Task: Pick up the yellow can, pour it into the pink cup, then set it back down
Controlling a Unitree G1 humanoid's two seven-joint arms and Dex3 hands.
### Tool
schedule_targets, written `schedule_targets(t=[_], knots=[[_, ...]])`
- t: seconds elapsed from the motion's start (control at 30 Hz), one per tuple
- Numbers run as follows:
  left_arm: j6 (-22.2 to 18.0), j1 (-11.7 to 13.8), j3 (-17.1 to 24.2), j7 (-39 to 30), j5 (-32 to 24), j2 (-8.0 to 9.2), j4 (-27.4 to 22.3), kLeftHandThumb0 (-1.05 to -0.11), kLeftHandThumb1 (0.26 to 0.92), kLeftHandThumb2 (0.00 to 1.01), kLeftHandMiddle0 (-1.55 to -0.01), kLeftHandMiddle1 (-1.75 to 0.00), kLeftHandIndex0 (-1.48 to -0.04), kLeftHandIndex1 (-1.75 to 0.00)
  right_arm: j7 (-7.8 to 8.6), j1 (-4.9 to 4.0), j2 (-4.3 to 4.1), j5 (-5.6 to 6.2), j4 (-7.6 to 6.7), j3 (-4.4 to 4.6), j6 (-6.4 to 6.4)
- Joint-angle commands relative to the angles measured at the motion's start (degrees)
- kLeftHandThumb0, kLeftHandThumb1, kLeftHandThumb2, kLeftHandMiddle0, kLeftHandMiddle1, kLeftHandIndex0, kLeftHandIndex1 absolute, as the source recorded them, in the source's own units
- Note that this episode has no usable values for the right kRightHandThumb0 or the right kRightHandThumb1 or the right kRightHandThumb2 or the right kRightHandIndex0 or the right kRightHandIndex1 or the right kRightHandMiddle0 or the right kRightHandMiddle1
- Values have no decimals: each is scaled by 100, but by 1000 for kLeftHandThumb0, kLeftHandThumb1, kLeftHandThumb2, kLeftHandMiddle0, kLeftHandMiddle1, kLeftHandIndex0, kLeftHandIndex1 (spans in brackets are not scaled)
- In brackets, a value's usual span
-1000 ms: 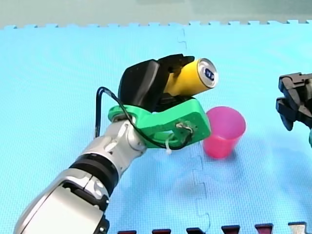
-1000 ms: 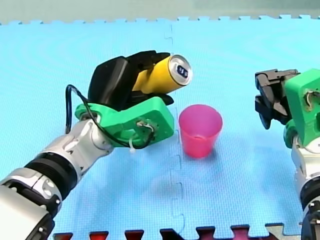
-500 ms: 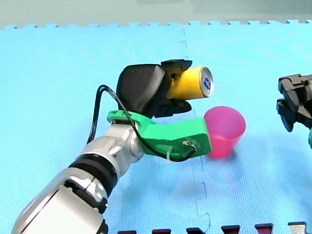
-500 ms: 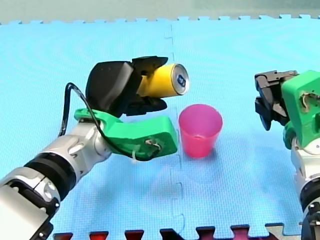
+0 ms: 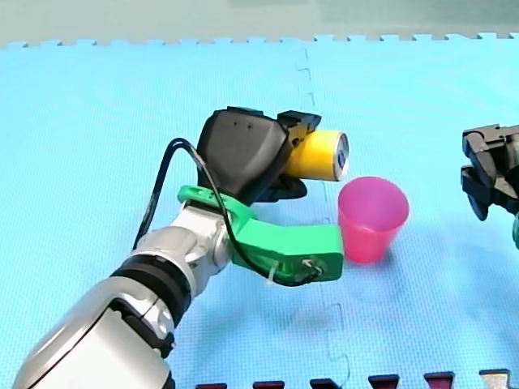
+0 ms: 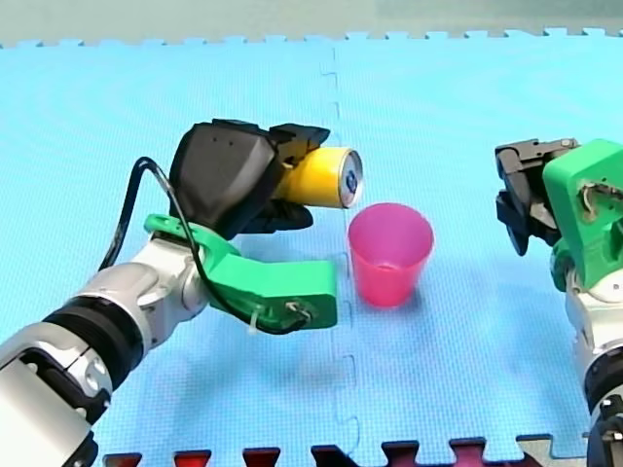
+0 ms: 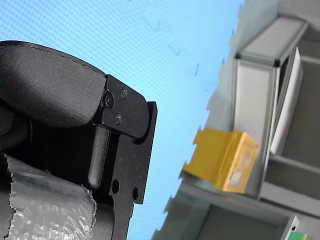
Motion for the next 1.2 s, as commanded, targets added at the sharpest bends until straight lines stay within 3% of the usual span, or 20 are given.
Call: schedule_targets(t=[0.0,0.4,0.9,1.0,1.07,1.17], knots=[[31,-65,-20,61,-6,8,0,-373,863,0,-820,-1228,-1135,-10,-27,17,-17,-8,4,8,-31],[127,-55,-114,218,24,-40,25,-386,860,0,-722,-1459,-1196,-51,-52,15,-22,5,5,-3,-21],[117,-44,-132,263,-5,-15,43,-410,858,0,-706,-1477,-1154,-71,-90,16,-17,-6,3,5,-33],[-344,60,276,453,-439,-61,-3,-416,856,0,-733,-1392,-1107,-41,-101,16,-24,-12,2,9,-36],[-717,145,634,560,-830,-151,-1,-436,844,1,-833,-1264,-1161,-36,-102,14,-31,-11,4,7,-31],[-870,181,790,604,-1015,-199,39,-434,833,1,-928,-1115,-1196,-17,-88,11,-39,-1,6,-3,-21]])
